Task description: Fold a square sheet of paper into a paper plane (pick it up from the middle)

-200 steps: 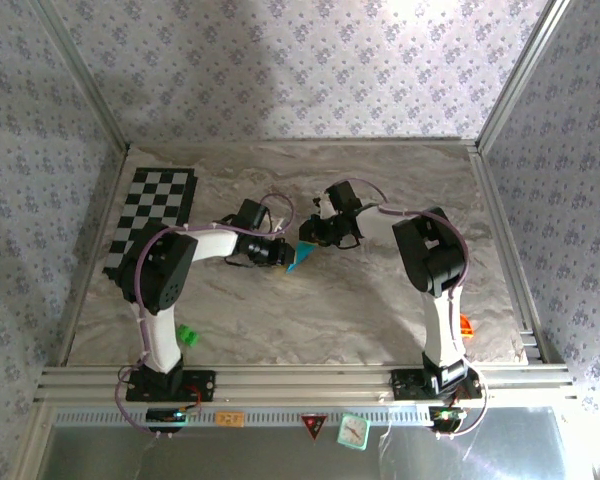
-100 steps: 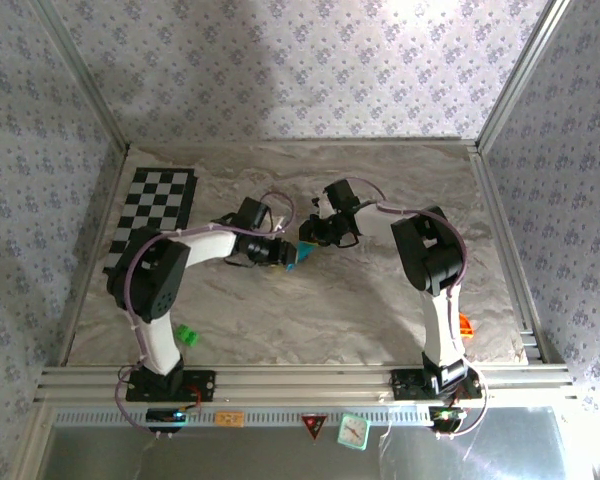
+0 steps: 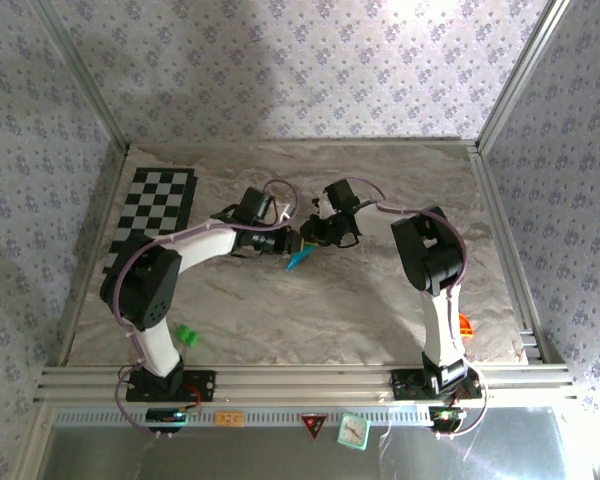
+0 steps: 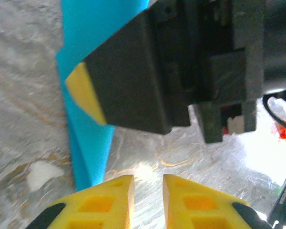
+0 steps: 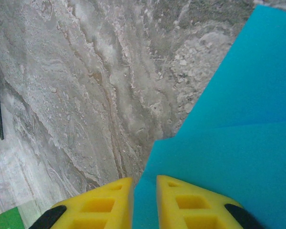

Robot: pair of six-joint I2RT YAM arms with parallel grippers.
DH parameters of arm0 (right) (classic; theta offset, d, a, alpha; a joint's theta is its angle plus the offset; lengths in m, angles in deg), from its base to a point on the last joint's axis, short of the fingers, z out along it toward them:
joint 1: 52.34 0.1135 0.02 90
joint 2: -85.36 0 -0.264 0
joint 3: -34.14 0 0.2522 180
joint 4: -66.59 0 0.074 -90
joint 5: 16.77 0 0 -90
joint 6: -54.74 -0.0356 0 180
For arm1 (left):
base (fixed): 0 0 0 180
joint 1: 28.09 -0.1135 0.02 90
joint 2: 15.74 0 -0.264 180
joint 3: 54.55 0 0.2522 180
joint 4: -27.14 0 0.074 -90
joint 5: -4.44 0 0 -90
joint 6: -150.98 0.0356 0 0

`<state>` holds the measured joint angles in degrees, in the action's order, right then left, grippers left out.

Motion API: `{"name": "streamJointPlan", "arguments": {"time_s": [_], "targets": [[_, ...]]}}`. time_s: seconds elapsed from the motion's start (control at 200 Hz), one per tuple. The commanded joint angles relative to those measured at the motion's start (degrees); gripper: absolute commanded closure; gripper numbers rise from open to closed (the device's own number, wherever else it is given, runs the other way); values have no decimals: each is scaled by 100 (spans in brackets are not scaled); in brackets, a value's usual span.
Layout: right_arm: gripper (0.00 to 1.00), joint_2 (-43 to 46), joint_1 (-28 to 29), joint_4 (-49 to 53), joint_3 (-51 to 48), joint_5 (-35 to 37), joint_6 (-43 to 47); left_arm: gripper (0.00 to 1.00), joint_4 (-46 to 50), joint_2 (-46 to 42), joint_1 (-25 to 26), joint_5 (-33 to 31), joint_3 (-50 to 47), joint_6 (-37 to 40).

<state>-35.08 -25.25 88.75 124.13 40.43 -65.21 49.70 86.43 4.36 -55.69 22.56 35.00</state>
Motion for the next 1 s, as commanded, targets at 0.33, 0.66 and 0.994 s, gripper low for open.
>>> {"name": "streamJointPlan", "arguments": {"time_s": [0.33, 0.66, 0.994], "targets": [[82, -216, -9, 303, 53, 74, 104, 89, -168, 621, 67, 275, 199, -17], [86, -234, -19, 305, 42, 72, 104, 94, -150, 768, 60, 162, -3, -2], [91, -234, -23, 337, 36, 94, 130, 98, -155, 897, 43, 127, -46, -2]]}}
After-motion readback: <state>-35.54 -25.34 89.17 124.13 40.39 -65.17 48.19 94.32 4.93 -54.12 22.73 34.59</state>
